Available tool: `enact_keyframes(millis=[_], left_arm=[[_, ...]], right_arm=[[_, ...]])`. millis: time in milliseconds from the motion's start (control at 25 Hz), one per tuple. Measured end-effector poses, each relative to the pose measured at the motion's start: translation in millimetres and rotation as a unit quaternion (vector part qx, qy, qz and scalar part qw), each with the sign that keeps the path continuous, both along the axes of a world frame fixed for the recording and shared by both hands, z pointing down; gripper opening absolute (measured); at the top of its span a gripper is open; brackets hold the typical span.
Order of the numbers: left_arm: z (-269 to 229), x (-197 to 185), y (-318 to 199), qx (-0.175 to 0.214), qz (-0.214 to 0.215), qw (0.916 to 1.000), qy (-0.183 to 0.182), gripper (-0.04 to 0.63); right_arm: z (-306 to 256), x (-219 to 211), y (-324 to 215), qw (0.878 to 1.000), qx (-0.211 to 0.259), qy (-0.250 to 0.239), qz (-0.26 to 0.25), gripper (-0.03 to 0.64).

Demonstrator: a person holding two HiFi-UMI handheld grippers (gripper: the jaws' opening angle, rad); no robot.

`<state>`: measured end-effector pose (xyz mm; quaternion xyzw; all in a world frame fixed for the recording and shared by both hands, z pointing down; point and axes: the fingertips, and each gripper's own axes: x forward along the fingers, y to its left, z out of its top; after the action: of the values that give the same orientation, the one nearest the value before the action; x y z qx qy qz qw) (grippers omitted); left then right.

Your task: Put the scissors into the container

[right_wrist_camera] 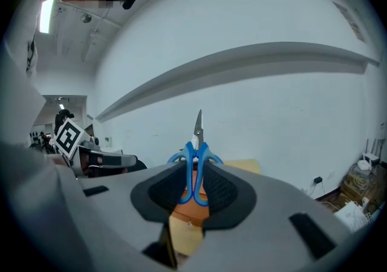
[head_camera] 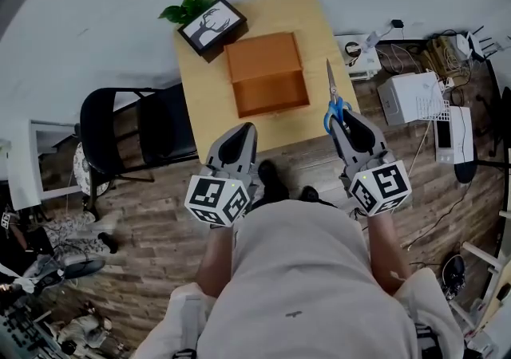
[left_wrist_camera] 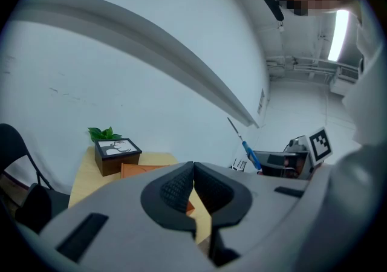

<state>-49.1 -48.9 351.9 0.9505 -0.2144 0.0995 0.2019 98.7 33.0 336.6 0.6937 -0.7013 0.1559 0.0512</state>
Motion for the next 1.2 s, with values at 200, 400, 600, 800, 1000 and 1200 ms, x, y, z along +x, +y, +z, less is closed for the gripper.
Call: enact_keyframes(millis=[200,400,600,800,1000,1200], left_arm=[[2,-7,-22,-0.001,0.013,0.9999,0.001,0.006],[6,-16,-39,0.000,0.018,0.9998,0.003,0.005],[10,-26,-45,-0.008,0.013,0.9999,0.004,0.006],[16,-33,-49,-0.018,0.002,0.9998,-0.001,0.006],[19,-41,-54,-0.024,-0.026,0.9994,-0.002,0.006],[19,-47,-62,-0.029,-0.064,0.9975,-0.008,0.006]], right_arm=[[6,-10,-21,1.000,-0.007,0.005,0.007,0.083],[15,-26,-40,1.000,-0.019,0.019,-0.010,0.083],[26,-38,-53,0.998,-0.039,0.038,-0.034,0.083],[39,-47,-65,0.995,-0.060,0.052,-0.068,0.083],[52,-52,-79,0.987,-0.077,0.072,-0.117,0.083],[72,-54,-99,0.975,-0.101,0.089,-0.176,0.083]])
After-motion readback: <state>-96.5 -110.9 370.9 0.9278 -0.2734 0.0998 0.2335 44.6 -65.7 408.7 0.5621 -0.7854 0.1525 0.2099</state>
